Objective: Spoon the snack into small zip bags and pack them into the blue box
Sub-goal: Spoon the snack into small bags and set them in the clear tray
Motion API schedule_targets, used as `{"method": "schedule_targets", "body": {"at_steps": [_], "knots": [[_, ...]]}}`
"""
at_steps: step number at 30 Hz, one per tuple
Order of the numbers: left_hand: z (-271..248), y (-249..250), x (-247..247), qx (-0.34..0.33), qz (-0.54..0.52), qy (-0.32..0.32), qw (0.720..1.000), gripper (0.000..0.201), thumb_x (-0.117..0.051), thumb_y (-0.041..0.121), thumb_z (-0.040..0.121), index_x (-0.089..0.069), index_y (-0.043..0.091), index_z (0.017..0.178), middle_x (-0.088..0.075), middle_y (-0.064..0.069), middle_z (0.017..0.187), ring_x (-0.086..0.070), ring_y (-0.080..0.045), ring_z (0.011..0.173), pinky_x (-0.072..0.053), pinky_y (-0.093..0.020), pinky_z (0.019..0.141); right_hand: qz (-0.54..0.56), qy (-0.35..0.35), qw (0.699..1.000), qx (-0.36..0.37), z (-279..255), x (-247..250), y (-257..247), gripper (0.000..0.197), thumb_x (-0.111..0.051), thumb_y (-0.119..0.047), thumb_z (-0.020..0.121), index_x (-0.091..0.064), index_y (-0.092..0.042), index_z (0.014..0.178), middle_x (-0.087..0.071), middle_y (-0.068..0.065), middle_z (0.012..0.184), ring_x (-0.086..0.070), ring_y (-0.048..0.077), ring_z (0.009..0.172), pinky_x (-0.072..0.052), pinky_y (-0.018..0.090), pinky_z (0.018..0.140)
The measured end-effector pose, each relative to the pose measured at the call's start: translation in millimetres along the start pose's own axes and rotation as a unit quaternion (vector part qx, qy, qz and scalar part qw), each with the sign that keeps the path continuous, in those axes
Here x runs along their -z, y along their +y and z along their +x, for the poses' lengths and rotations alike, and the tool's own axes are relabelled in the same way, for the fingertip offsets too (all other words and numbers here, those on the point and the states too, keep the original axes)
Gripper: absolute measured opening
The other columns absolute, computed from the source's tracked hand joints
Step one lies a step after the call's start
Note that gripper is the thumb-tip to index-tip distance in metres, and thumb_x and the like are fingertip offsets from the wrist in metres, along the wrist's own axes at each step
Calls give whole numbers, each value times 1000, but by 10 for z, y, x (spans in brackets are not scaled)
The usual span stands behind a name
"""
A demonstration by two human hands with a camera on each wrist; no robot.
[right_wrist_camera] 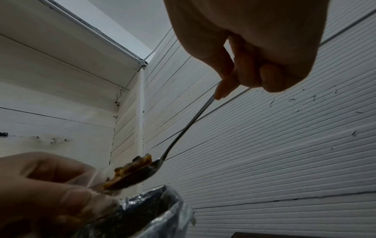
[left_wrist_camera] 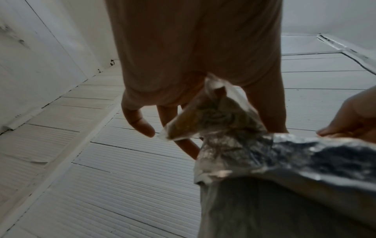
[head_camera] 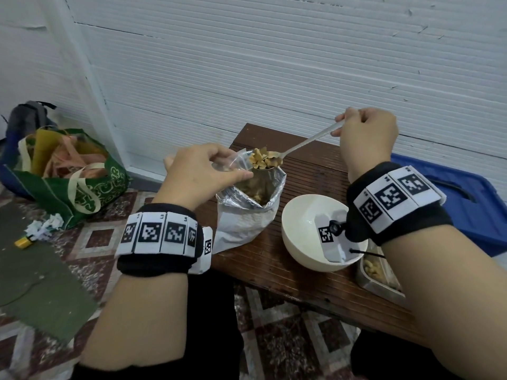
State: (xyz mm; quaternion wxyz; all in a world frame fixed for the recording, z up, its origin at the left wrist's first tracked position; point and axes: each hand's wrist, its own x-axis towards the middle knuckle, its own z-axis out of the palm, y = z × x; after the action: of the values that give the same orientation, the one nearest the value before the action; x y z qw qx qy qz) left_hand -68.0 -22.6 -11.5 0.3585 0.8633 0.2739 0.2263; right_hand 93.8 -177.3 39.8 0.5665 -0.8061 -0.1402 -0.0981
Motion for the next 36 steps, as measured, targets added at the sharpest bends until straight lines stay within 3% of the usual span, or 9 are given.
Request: {"method": "schedule_targets", "body": {"at_steps": [6,11,14,18,23,26,29,33,36], "knots": [[23,18,-55,-10,30,-11,999,42,-73,69,55,-61,42,85,-66,20,86,-58,-8,102,-32,-43,106,-8,-42,999,0,-38,-161,-15,31,-45,-18,98,-67,-15,76,-70,11,86,-62,18,79,-47,25,73],[50,-3,-88,-10,23,-22,999,54,-66,75,48,-58,43,90,-62,22,87,-58,-8,100,-38,-46,104,-3,-66,998,-11,-21,-228,-2,32,-44,-18,98,-69,-12,80,-67,5,77,-51,4,58,-43,18,62],[53,5,-119,-18,45,-2,999,46,-72,68,61,-61,41,97,-61,23,89,-54,-6,102,-24,-31,98,6,-73,997,-25,-19,-231,7,32,-44,-16,99,-70,-6,83,-58,-4,65,-49,-6,41,-34,4,43],[43,30,-159,-24,59,13,998,49,-70,68,66,-65,37,104,-57,26,85,-49,-3,96,-15,-27,82,15,-81,996,-42,-32,-227,26,31,-43,-12,99,-68,-4,83,-52,-8,63,-43,-9,30,-31,5,38],[51,45,-209,-25,53,28,998,40,-71,65,68,-63,39,98,-53,26,82,-43,-2,93,-14,-27,82,25,-76,996,-46,-48,-266,35,32,-44,-16,99,-68,-10,78,-54,-7,58,-46,0,46,-34,13,46],[57,46,-226,-18,46,31,998,41,-70,67,67,-62,40,97,-55,25,85,-44,-1,92,-15,-28,86,41,-71,996,-30,-62,-274,28,31,-44,-19,99,-69,-11,83,-59,-6,60,-49,-7,43,-35,4,45],[55,53,-236,-4,30,35,999,39,-71,66,67,-59,42,95,-56,25,86,-45,0,93,-16,-28,89,66,-52,996,19,-77,-256,7,29,-45,-21,100,-69,-11,86,-65,-3,71,-55,-10,53,-37,-1,53],[55,45,-244,15,0,42,999,37,-73,64,67,-57,41,92,-54,27,82,-52,-2,95,-21,-30,96,82,-32,992,94,-109,-206,-53,26,-45,-21,100,-63,-22,80,-63,-10,70,-61,0,66,-45,8,67],[65,-16,-246,22,-40,40,998,33,-76,62,67,-57,42,85,-55,29,82,-58,-7,99,-36,-45,106,90,-18,987,135,-121,-166,-87,23,-46,-21,99,-61,-23,82,-60,-13,67,-62,7,70,-48,15,71]]}}
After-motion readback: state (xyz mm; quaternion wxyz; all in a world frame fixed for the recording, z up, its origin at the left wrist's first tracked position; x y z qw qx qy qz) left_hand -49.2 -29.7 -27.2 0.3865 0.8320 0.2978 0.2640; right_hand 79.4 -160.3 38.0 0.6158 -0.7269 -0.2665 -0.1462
